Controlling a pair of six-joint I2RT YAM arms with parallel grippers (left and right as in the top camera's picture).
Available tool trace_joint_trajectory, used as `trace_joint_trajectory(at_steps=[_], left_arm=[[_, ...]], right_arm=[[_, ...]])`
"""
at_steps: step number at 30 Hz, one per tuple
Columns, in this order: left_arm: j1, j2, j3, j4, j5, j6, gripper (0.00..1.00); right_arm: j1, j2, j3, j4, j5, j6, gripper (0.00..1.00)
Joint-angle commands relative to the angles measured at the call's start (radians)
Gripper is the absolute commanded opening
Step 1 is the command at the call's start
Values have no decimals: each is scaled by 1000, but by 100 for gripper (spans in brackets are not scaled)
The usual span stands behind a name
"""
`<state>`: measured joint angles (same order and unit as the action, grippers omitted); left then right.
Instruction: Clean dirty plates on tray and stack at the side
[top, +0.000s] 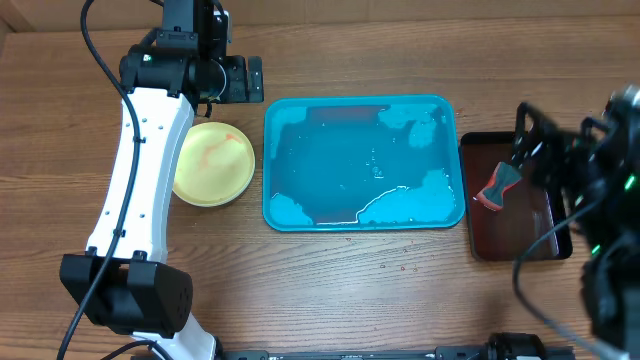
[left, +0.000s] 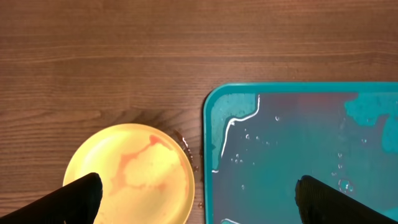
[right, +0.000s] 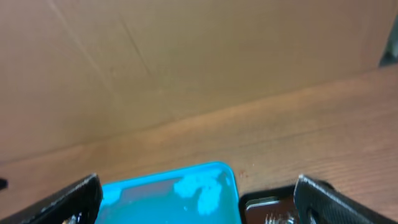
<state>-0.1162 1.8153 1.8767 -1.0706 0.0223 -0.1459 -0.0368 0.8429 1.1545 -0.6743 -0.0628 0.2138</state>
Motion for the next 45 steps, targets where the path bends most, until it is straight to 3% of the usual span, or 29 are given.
trace_joint_trajectory(at_steps=[1, 11, 16, 28, 45], left_arm=[[-2, 4, 12, 1, -4, 9, 100], [-2, 4, 12, 1, -4, 9, 100], [-2, 4, 12, 1, -4, 9, 99], [-2, 4, 12, 1, -4, 9, 100], [-2, 4, 12, 1, -4, 9, 99]], right_arm=[[5, -155, -253, 164, 10, -14, 100], [49, -582, -853, 584, 29, -14, 100], [63, -708, -1003, 629, 28, -13, 100], [64, -816, -1145, 655, 44, -13, 100], [66, -840, -1147, 591, 62, -17, 100]])
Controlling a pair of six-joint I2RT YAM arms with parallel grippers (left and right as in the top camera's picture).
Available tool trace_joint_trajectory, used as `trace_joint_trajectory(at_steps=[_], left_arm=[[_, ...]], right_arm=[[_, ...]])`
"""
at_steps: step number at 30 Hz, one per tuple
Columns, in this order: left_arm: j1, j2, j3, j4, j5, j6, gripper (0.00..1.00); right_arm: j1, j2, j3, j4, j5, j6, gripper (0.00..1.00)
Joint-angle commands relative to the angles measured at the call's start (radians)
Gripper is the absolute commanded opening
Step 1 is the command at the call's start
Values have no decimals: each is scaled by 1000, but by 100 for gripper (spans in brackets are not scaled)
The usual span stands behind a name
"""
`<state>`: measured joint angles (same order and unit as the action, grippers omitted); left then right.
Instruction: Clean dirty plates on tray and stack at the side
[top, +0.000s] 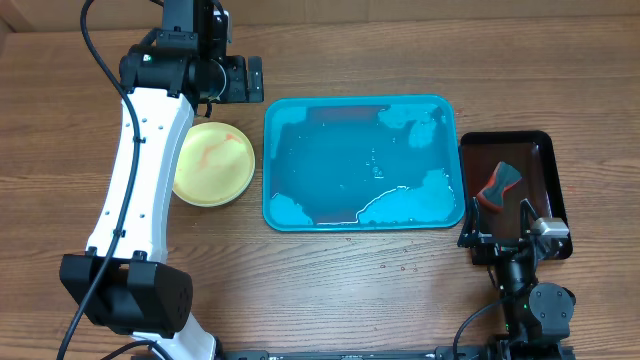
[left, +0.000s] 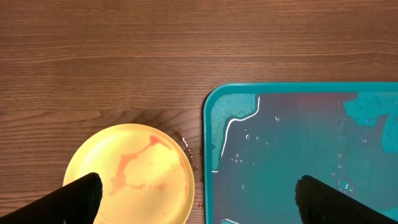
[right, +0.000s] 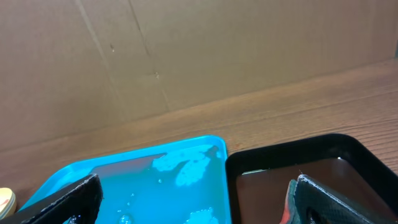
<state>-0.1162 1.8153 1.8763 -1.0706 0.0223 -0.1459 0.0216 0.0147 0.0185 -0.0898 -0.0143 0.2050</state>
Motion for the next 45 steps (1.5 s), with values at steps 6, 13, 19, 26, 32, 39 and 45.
trace_joint_trajectory(at_steps=[6, 13, 19, 26, 32, 39, 45], left_arm=[[-2, 4, 12, 1, -4, 9, 100], [-2, 4, 12, 1, -4, 9, 100], [-2, 4, 12, 1, -4, 9, 100], [-2, 0, 12, 0, -4, 9, 100], [-2, -139, 6, -13, -97, 20, 100], [31, -426, -138, 140, -170, 51, 99], [127, -726, -481, 369, -95, 66, 100]], right_arm=[[7, -12, -11, 6, 13, -8, 100], [7, -12, -11, 6, 13, -8, 100], [7, -12, -11, 6, 13, -8, 100], [7, -12, -11, 6, 13, -8, 100], [7, -12, -11, 6, 13, -8, 100], [7, -12, -11, 6, 13, -8, 100], [7, -12, -11, 6, 13, -8, 100]])
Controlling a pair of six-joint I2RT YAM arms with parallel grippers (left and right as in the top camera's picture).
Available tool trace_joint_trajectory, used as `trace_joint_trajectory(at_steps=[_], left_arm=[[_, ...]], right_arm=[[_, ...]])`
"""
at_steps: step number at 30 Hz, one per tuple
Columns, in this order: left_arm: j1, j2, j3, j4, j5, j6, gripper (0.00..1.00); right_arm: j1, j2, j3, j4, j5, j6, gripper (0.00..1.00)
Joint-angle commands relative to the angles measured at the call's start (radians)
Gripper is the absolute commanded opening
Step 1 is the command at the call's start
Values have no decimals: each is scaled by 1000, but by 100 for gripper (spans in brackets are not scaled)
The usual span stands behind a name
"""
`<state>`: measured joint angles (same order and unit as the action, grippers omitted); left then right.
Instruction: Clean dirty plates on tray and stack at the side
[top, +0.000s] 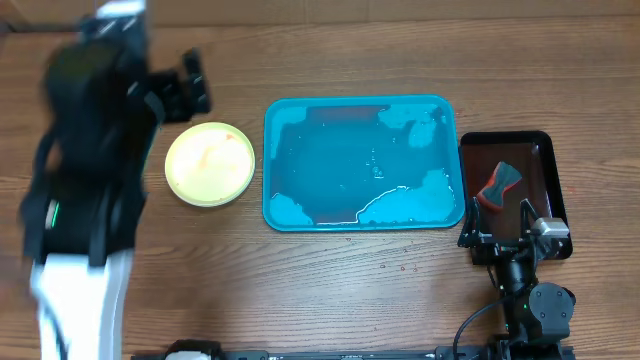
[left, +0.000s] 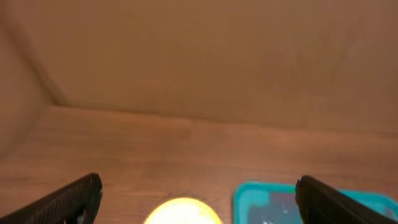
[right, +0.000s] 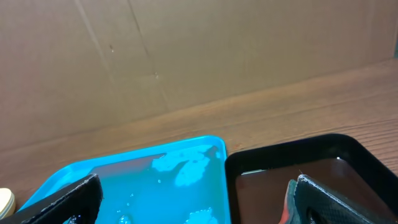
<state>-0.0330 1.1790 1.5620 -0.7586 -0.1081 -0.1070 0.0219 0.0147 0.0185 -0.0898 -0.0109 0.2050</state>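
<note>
A yellow plate (top: 210, 163) with faint orange smears lies on the table left of the blue tray (top: 362, 108), which holds water and foam. The plate's far edge (left: 183, 213) shows low in the left wrist view. My left gripper (left: 198, 186) is open and empty, blurred in the overhead view (top: 188, 88) behind and left of the plate, facing the cardboard wall. My right gripper (right: 196, 183) is open and empty, low at the front right (top: 497, 232), looking over the blue tray (right: 155, 180).
A dark tray (top: 545, 150) stands right of the blue tray, with a red and grey scrubber (top: 497, 186) lying in it. A cardboard wall (right: 186, 50) closes off the back of the table. The left arm (top: 85, 200) covers the table's left side.
My left arm has moved toward the left and front and is blurred. Its camera looked straight down at plate and tray; now it faces the back wall. The right arm, plate and scrubber are unchanged.
At first my right arm was blurred over the dark tray, with the scrubber lying in it, and my left gripper hung open behind the plate. Then the right arm was still at the front right. Now the left arm has shifted left, still open.
</note>
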Motion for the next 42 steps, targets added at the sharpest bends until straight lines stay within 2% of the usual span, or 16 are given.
trace_joint_trajectory(at_steps=[1, 6, 9, 12, 20, 28, 31, 42], left_arm=[[59, -137, -227, 93, 51, 29, 100], [112, -388, -567, 312, 83, 48, 99], [110, -540, -791, 493, 83, 91, 100], [104, -681, -962, 603, 82, 109, 100], [96, -1027, -1316, 689, 71, 182, 100], [96, -1170, -1492, 689, 71, 190, 100], [95, -1175, -1538, 696, 64, 190, 100], [95, -1175, -1558, 684, 73, 212, 99]], right_arm=[[7, -12, -11, 6, 10, -8, 100], [7, -12, -11, 6, 10, -8, 100], [7, -12, -11, 6, 10, -8, 100], [7, -12, -11, 6, 10, -8, 100], [7, -12, -11, 6, 10, -8, 100], [7, -12, -11, 6, 10, -8, 100], [7, -12, -11, 6, 10, -8, 100], [7, -12, -11, 6, 10, -8, 100]])
